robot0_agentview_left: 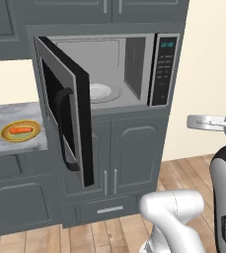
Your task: Pick the carrot from the counter and place it in the microwave. Then turn on the microwave.
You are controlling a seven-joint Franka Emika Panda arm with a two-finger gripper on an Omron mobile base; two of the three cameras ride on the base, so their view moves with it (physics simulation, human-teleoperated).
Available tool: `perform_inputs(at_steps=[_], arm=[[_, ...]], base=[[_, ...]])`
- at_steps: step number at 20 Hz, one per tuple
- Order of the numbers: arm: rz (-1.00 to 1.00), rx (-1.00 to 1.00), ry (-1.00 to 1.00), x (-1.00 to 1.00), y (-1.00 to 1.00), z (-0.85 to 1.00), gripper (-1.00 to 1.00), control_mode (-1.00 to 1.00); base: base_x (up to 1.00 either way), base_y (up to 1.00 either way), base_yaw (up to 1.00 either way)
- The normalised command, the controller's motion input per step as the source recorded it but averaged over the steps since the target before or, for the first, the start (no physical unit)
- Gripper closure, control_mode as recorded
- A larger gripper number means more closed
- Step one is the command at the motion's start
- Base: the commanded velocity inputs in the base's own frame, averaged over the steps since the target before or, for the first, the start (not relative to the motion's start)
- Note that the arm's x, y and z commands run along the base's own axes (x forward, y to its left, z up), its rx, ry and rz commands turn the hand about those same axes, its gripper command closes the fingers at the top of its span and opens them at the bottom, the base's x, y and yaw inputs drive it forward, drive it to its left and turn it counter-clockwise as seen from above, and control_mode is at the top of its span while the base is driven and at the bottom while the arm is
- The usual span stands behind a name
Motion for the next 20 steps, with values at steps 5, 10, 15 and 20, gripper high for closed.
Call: perform_inputs(at_steps=[5, 10, 15, 20], arm=[[0.00, 0.00, 0.00, 0.00, 0.00, 0.00, -1.00, 1.00], [0.00, 0.00, 0.00, 0.00, 0.00, 0.00, -1.00, 1.00], [0.00, 0.00, 0.00, 0.00, 0.00, 0.00, -1.00, 1.00], [0.00, 0.00, 0.00, 0.00, 0.00, 0.00, -1.00, 1.00]], base=[[0.03, 0.54, -0.10], [0.01, 0.37, -0.19], [-0.08, 0.28, -0.20], [-0.05, 0.43, -0.23]])
